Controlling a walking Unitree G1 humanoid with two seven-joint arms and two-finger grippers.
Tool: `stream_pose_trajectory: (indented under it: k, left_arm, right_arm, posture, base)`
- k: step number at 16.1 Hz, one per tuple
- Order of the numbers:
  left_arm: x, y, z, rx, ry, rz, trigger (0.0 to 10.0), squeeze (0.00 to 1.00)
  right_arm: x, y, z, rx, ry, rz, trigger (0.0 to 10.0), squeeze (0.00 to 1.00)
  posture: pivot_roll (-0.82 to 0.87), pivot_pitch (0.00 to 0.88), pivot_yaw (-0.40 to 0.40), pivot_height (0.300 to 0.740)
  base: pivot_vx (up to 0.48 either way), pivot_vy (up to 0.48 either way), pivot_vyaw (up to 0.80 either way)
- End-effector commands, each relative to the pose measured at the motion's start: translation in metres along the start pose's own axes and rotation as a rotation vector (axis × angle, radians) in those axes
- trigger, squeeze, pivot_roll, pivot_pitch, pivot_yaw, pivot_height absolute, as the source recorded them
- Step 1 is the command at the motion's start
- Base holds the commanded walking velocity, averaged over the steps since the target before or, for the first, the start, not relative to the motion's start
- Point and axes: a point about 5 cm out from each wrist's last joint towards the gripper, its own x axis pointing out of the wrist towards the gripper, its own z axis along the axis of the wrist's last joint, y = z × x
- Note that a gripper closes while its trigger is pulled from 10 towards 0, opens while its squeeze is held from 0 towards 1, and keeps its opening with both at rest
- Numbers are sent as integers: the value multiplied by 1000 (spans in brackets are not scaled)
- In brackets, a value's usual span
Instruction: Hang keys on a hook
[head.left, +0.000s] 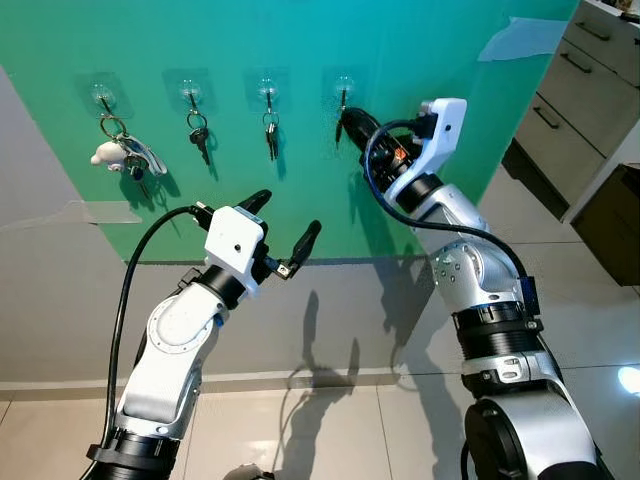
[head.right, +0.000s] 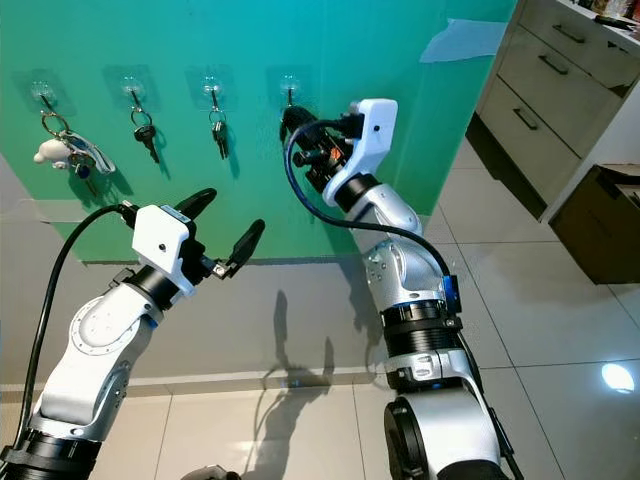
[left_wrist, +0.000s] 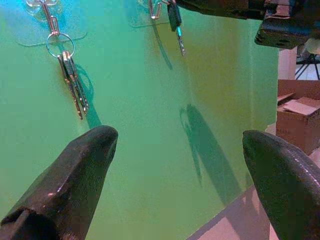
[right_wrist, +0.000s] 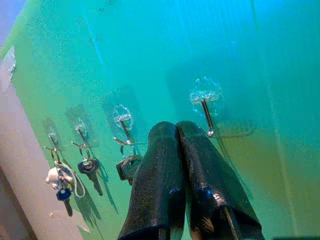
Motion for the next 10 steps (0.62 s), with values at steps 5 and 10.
stream_pose_trajectory:
  k: [5,10]
  left_arm:
    - [2,2,4,6,-3,-12,10000,0]
    - [1,2,4,8,-1,-19,10000,0]
  right_arm:
    - [11,-4,6,30,-32,-24,10000,0]
    - [13,-12,-1,25,15,-98,10000,0]
  posture:
    - [-31,3,13,740]
    - [-26,9,16,740]
  base:
    - [0,0,0]
    - [0,0,0]
